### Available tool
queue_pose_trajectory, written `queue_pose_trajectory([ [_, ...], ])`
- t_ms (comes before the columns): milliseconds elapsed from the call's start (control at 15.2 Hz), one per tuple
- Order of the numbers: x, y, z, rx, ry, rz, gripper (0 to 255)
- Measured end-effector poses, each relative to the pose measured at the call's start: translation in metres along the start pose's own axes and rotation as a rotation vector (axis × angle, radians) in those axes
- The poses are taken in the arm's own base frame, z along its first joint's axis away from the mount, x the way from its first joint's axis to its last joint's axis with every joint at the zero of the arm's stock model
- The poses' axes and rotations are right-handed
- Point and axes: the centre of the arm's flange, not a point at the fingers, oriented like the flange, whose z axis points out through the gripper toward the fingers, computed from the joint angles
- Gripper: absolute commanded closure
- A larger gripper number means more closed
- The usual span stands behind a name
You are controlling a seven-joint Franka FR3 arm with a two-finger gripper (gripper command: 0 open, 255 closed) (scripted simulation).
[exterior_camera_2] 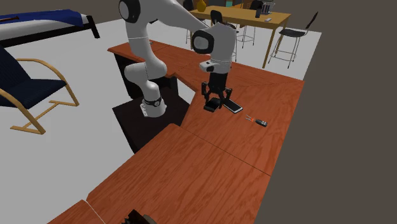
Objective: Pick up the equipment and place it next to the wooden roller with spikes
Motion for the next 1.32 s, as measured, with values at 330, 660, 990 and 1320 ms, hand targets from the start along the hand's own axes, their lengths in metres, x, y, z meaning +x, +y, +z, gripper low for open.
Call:
queue_pose_trajectory([
  [330,0.005,0.000,-0.026,0.000,0.000,0.000,255],
  [660,0.009,0.000,-0.052,0.000,0.000,0.000,255],
  [990,0.040,0.006,-0.059,0.000,0.000,0.001,255],
  [1320,0.104,0.017,-0.045,-0.001,-0.001,0.002,255],
])
